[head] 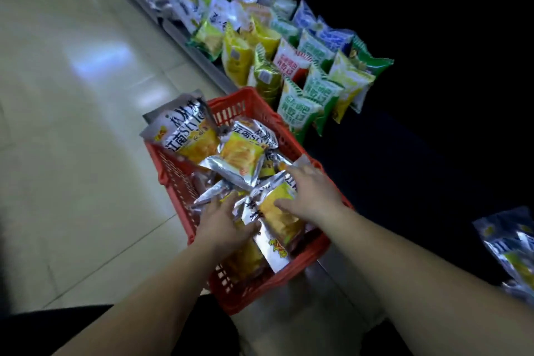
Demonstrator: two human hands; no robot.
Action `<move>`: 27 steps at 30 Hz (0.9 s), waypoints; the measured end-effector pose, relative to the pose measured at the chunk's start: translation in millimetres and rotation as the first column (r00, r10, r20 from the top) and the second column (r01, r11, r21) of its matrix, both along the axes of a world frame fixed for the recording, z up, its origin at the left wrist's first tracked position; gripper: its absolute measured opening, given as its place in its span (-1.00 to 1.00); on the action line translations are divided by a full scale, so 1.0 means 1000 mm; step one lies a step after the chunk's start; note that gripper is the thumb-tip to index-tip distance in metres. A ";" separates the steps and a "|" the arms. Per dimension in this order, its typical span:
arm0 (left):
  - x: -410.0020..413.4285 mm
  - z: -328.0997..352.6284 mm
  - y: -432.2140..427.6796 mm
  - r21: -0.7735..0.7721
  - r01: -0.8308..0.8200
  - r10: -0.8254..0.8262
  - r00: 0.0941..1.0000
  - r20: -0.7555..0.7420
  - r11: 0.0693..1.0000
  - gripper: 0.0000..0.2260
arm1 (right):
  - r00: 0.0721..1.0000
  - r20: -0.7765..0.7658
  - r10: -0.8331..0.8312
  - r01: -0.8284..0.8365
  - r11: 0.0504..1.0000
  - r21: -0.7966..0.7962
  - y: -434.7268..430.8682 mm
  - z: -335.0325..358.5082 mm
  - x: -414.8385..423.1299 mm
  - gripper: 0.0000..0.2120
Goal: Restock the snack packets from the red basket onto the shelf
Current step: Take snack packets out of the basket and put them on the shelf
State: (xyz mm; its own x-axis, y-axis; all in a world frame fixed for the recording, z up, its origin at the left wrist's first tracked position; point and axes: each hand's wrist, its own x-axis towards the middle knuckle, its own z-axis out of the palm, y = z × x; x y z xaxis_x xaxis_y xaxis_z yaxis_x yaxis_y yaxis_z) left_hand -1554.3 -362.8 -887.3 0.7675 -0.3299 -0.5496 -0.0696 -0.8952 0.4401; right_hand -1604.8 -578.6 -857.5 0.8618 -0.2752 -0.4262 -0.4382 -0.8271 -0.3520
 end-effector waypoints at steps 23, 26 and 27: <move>0.034 0.014 0.016 0.086 0.393 -0.381 0.915 -0.133 0.915 -0.54 | 0.796 -0.358 0.487 -0.573 0.798 -0.186 0.003 0.017 0.042 -0.54; 0.042 0.023 0.016 -0.012 0.303 -0.302 0.945 -0.130 0.953 -0.58 | 0.859 -0.270 0.435 -0.494 0.842 -0.215 -0.003 0.029 0.029 -0.73; 0.045 0.029 0.016 -0.037 0.276 -0.278 0.951 -0.137 0.960 -0.59 | 0.882 -0.240 0.406 -0.455 0.866 -0.207 -0.005 0.034 0.025 -0.76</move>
